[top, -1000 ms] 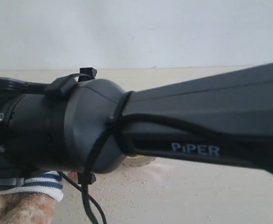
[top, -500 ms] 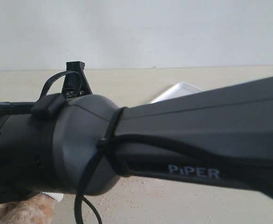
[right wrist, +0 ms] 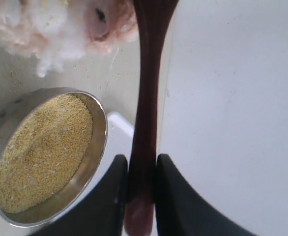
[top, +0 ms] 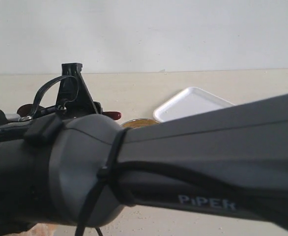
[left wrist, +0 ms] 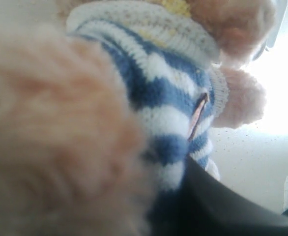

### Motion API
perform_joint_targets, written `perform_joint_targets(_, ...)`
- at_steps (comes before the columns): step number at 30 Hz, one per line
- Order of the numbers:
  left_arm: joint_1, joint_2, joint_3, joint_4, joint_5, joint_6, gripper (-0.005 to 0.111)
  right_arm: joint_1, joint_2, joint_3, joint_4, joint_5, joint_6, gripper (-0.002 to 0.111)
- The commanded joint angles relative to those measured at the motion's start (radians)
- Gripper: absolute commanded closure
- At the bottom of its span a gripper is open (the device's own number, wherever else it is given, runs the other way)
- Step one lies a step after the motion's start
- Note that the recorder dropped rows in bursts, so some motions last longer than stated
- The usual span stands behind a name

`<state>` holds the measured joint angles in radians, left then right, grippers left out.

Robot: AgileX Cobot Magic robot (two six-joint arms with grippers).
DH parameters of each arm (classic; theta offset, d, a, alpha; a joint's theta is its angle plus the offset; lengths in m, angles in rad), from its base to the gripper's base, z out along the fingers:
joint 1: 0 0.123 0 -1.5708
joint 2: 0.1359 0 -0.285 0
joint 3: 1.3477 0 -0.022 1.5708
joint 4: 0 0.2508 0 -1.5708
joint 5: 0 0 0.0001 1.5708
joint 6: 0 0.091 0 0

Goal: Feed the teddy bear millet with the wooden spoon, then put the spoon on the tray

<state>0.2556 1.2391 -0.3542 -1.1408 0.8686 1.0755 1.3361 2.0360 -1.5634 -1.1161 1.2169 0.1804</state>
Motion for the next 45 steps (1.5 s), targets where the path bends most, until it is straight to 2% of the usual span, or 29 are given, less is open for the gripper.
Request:
perform_joint_targets(1, 0.002, -0.009, 0.004, -0.014, 0.010, 0.002, 0.102, 0.000, -0.030, 0.004, -0.003, 0.004, 0.013, 0.108)
perform_joint_targets(7, 0.002, -0.009, 0.004, -0.014, 0.010, 0.002, 0.102, 0.000, -0.114, 0.004, 0.076, 0.004, 0.058, 0.108)
perform_joint_targets(16, 0.002, -0.009, 0.004, -0.014, 0.010, 0.002, 0.102, -0.061, -0.263, 0.008, 0.375, 0.004, 0.100, 0.108)
perform_joint_targets(19, 0.002, -0.009, 0.004, -0.014, 0.010, 0.002, 0.102, -0.090, -0.294, 0.042, 0.385, 0.004, 0.100, 0.108)
perform_joint_targets(25, 0.002, -0.009, 0.004, -0.014, 0.010, 0.002, 0.102, -0.142, -0.351, 0.231, 0.396, 0.004, 0.090, 0.108)
perform_joint_targets(30, 0.002, -0.009, 0.004, -0.014, 0.010, 0.002, 0.102, -0.271, -0.397, 0.450, 0.439, 0.004, 0.085, 0.108)
perform_joint_targets(37, 0.002, -0.009, 0.004, -0.014, 0.010, 0.002, 0.102, -0.285, -0.375, 0.465, 0.349, 0.004, -0.022, 0.108)
perform_joint_targets(39, 0.002, -0.009, 0.004, -0.014, 0.010, 0.002, 0.102, -0.280, -0.349, 0.449, 0.378, 0.004, -0.032, 0.108)
perform_joint_targets(45, 0.002, -0.009, 0.004, -0.014, 0.010, 0.002, 0.102, -0.280, -0.338, 0.424, 0.483, -0.027, 0.162, 0.108)
